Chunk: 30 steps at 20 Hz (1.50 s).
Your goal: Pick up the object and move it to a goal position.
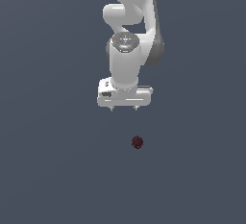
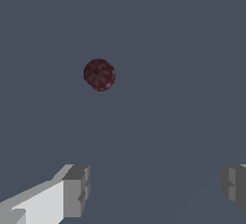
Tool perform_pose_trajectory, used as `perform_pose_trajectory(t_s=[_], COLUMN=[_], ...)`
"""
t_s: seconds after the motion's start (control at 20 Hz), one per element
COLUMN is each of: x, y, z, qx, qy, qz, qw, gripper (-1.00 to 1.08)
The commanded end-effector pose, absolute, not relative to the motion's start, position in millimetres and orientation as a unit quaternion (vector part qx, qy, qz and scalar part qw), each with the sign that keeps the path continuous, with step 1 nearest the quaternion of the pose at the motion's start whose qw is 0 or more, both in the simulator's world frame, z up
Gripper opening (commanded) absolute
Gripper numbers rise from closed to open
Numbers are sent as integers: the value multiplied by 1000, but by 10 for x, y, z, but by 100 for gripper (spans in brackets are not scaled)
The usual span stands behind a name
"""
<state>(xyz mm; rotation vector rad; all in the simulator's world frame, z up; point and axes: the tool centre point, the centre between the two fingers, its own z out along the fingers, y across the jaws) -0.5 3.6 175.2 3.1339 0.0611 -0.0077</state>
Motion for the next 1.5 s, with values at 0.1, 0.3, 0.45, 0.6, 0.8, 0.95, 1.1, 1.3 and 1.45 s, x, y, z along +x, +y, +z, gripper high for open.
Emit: perform_pose_trajectory(t_s=[0.1, 0.3, 0.45, 0.6, 0.8, 0.95, 1.1, 1.3, 1.45], x=[-11, 0, 30, 80, 173, 261, 364, 511, 614], y=[72, 76, 93, 119, 170, 222, 285, 381, 453], z=[1739, 1732, 1709, 1672, 1599, 1524, 1430, 1280, 1164], qx=[1000, 1000, 999, 998, 995, 991, 985, 972, 960], qy=[26, 30, 42, 60, 96, 131, 174, 236, 281], qz=[-3, -3, -4, -4, -4, -4, -4, -4, -4], qw=[4, 4, 5, 6, 7, 7, 8, 7, 6], gripper=[100, 100, 100, 100, 100, 100, 100, 100, 100])
